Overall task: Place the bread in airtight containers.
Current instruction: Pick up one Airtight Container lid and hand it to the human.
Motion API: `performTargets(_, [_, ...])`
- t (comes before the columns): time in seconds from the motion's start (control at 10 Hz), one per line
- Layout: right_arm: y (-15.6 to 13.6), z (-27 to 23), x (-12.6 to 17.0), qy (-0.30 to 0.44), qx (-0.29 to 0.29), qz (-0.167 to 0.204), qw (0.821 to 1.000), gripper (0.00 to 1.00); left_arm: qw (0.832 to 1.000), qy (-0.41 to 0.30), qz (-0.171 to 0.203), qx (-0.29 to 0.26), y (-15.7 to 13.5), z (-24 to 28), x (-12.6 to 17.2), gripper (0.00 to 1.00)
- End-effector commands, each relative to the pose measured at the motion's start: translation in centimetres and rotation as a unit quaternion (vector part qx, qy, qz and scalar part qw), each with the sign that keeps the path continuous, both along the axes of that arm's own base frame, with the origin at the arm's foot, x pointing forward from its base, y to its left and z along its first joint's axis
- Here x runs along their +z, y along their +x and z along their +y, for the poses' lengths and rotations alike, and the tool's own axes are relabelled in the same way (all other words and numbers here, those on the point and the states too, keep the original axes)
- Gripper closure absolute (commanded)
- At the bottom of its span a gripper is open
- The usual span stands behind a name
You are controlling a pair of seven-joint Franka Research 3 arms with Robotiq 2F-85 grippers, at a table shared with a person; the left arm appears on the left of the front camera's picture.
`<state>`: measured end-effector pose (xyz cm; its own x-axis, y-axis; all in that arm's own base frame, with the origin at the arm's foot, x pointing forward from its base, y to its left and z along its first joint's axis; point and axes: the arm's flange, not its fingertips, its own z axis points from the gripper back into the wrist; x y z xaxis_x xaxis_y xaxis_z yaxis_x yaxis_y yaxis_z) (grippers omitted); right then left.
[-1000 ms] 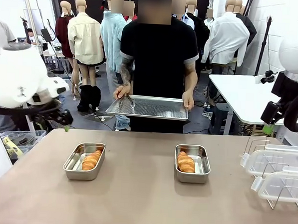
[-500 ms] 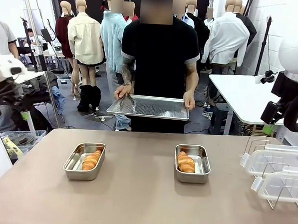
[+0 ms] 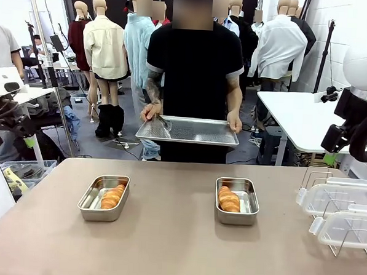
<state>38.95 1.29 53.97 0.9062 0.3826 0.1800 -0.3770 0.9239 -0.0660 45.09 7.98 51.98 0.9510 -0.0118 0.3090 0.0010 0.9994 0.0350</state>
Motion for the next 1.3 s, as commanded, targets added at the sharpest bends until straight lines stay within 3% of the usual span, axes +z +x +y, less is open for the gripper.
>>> performTargets(0.0, [0.33,0.17,0.01,-0.003,-0.009,-0.003,1.000,0.00,1.000,0.015,-0.001,0.013,-0.58,-0.21,0.24,0.00])
performTargets(1.2, [0.33,0.17,0.01,-0.003,-0.009,-0.003,1.000,0.00,1.000,0.015,-0.001,0.013,-0.58,-0.21,0.24,0.00])
